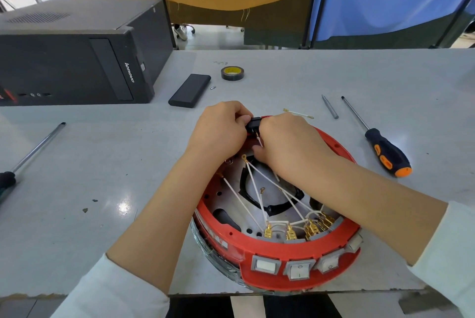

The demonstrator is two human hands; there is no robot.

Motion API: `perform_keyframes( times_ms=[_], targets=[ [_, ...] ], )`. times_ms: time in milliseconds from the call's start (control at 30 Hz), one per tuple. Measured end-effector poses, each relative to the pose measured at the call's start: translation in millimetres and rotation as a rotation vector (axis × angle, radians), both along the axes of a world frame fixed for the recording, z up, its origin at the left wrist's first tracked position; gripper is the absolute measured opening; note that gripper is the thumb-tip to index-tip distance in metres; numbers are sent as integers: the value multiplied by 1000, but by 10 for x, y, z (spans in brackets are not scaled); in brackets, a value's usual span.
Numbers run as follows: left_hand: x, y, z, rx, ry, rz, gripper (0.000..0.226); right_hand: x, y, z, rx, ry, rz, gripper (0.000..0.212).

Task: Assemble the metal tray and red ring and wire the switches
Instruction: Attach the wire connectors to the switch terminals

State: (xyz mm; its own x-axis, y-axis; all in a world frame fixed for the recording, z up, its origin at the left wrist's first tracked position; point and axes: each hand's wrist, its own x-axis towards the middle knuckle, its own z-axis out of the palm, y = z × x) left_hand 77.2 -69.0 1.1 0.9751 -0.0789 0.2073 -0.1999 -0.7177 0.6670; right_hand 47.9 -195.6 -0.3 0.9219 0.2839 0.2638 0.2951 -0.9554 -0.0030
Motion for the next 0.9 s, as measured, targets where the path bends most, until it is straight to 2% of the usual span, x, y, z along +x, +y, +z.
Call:
perform_keyframes(
  times_ms=[100,200,300,433,800,900],
  targets=[
    [2,2,0,2,-1,2,18,-35,20,41,2,12,-6,29],
    [11,5,-1,-6,1,1,18,-56,51,41,70,21,-7,37],
    [17,12,4,1,-4,-2,17,-50,62,19,124,16,4,34],
    [25,18,4,13,-10,-10,16,-38,60,14,165,21,10,40],
    [2,10,12,-9,16,-16,17,-58,-6,69,86,16,-76,38],
    [4,18,24,-9,32,-36,16,-43,-141,152,186,67,-95,43]
  ],
)
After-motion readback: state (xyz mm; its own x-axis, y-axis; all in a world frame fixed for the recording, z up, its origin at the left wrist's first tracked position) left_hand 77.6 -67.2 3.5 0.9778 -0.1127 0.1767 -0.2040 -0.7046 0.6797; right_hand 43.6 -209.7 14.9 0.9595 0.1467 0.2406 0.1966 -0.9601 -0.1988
